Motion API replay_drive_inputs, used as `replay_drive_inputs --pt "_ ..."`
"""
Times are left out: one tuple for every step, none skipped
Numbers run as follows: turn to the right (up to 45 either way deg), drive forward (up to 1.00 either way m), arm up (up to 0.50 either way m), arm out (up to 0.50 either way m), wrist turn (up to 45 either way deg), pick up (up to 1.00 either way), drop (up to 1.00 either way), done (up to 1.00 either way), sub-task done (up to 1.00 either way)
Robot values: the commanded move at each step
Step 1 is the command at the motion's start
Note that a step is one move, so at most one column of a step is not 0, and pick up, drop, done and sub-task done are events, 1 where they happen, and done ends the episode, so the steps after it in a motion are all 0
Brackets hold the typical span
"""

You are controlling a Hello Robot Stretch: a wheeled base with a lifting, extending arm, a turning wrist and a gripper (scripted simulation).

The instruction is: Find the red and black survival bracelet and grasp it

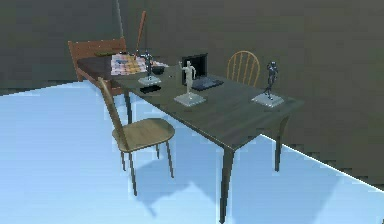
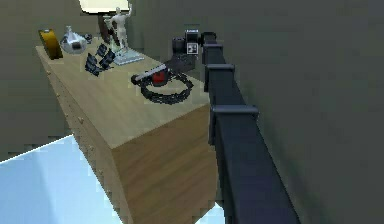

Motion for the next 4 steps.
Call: replay_drive_inputs --pt "0.0 0.00 0.00 0.00 21.0 0.00 0.00 0.00 0.00" --pt "0.0 0.00 -0.08 0.00 0.0 0.00 0.00 0.00 0.00" --pt "0.0 0.00 0.00 0.00 0.0 1.00 0.00 0.00 0.00" --pt "0.0 0.00 0.08 0.00 0.0 0.00 0.00 0.00 0.00"
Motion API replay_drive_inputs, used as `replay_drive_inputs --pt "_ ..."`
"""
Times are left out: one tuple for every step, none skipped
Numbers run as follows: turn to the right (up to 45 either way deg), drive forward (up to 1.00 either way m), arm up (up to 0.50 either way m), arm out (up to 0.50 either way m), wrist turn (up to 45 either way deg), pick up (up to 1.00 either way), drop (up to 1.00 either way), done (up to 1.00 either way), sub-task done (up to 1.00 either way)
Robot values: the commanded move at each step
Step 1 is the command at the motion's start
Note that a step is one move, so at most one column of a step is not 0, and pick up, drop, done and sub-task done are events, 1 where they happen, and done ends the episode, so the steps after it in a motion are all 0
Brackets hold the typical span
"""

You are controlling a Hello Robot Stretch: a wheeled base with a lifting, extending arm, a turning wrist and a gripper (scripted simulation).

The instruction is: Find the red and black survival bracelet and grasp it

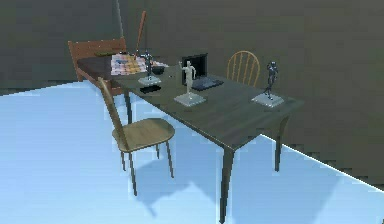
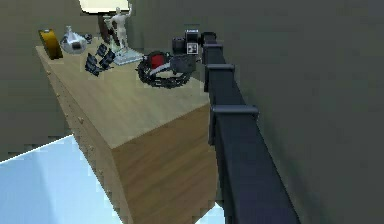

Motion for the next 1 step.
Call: replay_drive_inputs --pt "0.0 0.00 0.00 0.00 0.0 0.00 0.00 1.00 0.00"
